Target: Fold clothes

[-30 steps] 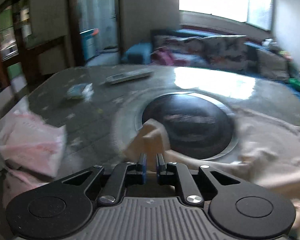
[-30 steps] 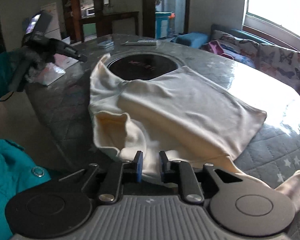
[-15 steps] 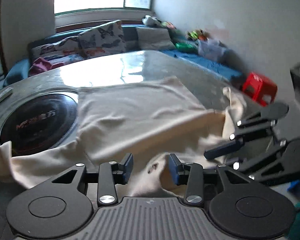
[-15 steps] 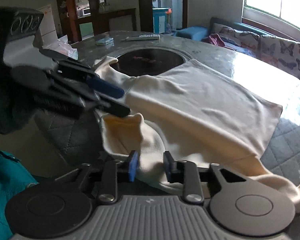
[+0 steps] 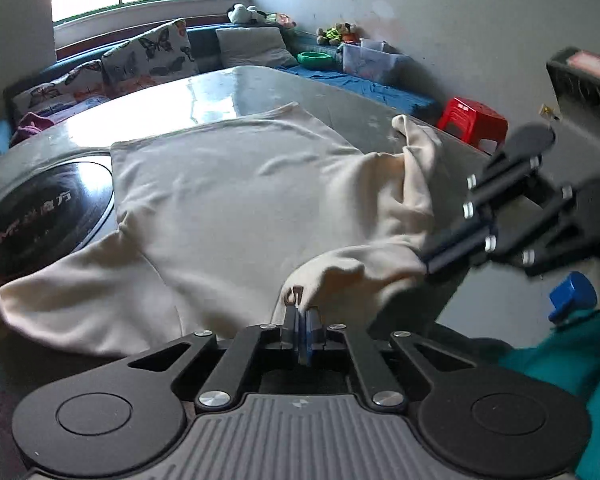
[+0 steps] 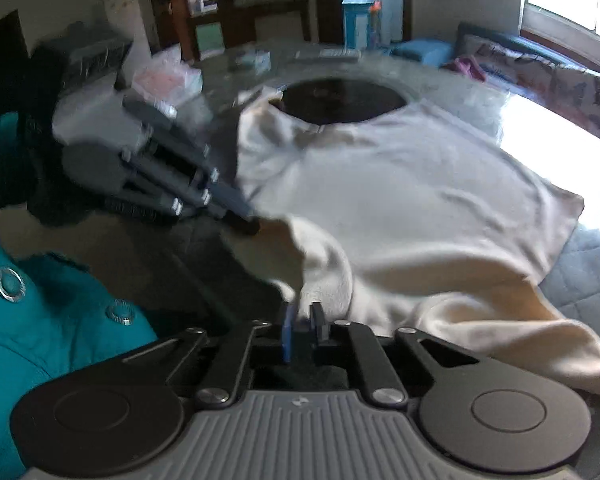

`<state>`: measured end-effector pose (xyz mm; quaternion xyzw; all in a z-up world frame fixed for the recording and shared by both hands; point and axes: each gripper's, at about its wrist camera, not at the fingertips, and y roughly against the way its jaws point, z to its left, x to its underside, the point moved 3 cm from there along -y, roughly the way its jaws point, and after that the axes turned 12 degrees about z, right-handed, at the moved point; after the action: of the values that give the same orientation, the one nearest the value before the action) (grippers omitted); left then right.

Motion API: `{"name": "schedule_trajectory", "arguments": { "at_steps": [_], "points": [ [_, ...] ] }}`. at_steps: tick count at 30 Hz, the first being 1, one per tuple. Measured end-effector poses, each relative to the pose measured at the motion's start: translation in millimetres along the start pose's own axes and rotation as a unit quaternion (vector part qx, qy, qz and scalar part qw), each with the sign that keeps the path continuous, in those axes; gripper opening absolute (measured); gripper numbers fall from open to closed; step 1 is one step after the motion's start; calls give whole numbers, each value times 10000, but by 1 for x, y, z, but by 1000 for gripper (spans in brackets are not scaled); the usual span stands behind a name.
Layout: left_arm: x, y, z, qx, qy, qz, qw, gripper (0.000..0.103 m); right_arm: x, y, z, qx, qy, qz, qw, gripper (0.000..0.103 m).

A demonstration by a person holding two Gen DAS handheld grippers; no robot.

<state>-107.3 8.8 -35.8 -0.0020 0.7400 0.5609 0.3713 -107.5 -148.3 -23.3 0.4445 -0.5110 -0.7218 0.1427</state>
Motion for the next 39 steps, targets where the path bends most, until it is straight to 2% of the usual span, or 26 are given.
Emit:
{"name": "schedule_trajectory", "arguments": {
  "at_steps": [4, 8, 10, 12, 17, 20, 23, 24, 25, 27, 31, 33, 35, 38, 39],
  "points": [
    [-16, 16, 7, 139, 13, -342, 9993, 6, -10, 13, -24, 557, -401, -411, 9968, 14],
    [-44, 9, 11, 191, 213, -587, 9979, 11, -11, -1, -54, 933, -961, -461, 9899, 16],
    [-55, -7, 7, 351, 284, -569, 9974, 13, -6, -10, -62, 1124, -1092, -354, 9870, 20],
    [-64, -26, -2, 518, 273, -459, 9972, 20, 3, -13, -65, 1352, -1169, -147, 9838, 20],
    [-67, -62, -24, 906, 94, -118, 9958, 29, 38, 6, -67, 1772, -1415, 382, 9732, 22],
    [-65, -72, -31, 984, -21, -11, 9951, 39, 61, 18, -71, 2147, -1626, 658, 9608, 25],
    [-63, -71, -36, 994, -136, -45, 9949, 47, 66, 38, -82, 2418, -1954, 400, 9496, 26],
    [-62, -71, -36, 999, -141, -44, 9949, 47, 64, 44, -87, 2484, -2039, 241, 9466, 32],
    [-62, -72, -36, 1004, -147, -42, 9948, 48, 60, 47, -91, 2555, -2080, 114, 9441, 45],
    [-62, -72, -36, 1002, -124, -41, 9949, 48, 49, 51, -103, 2654, -2128, -134, 9402, 51],
    [-63, -72, -39, 992, -73, -61, 9950, 51, 29, 46, -144, 2750, -2389, -340, 9307, 51],
    [-63, -72, -40, 995, -69, -77, 9950, 54, 26, 38, -167, 2862, -2568, -253, 9228, 51],
    [-63, -73, -41, 995, -80, -83, 9950, 55, 27, 32, -186, 2789, -2800, -196, 9184, 50],
    [-64, -73, -42, 1001, -82, -85, 9949, 56, 32, 18, -209, 2653, -3045, 17, 9148, 39],
    [-64, -73, -42, 1006, -76, -85, 9949, 56, 34, 16, -211, 2627, -3057, 73, 9152, 20]
  ]
}}
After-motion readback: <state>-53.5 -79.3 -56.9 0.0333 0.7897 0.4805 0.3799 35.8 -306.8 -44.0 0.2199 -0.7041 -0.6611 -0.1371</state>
